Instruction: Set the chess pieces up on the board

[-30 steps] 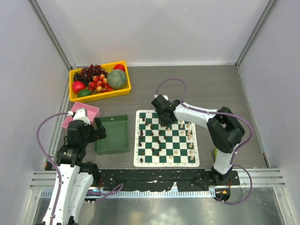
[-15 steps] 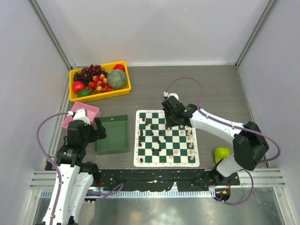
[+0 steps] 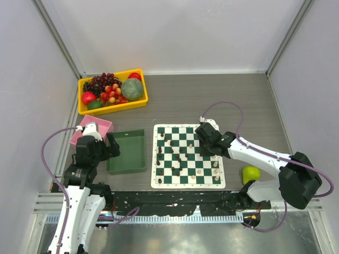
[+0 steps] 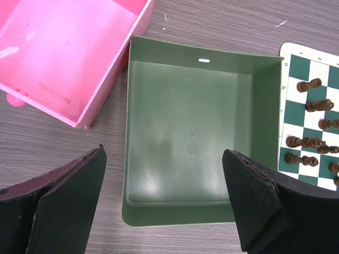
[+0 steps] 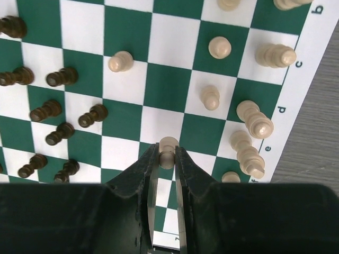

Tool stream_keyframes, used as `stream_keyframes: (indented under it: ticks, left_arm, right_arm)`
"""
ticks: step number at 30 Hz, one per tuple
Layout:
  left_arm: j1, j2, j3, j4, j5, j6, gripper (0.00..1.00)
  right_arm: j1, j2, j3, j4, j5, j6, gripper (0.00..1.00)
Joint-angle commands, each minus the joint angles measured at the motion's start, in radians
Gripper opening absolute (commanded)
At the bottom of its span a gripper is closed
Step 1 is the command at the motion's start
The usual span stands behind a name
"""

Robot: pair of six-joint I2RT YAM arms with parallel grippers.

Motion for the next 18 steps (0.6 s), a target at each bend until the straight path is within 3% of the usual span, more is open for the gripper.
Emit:
stream_keyframes:
  ticks: [1,18]
  left_arm:
    - [0.001,-0.012,0.029,0.028,0.016,-0.001,0.99]
    - [0.003,-0.006,0.03,0.029,0.015,-0.002,0.99]
  right_arm:
    - [-0.015,-0.021,-0.028,0.023,0.026,0.029,0.23]
    - [-0.101,0.001,-0.085,0.075,-0.02,-0.004,0.23]
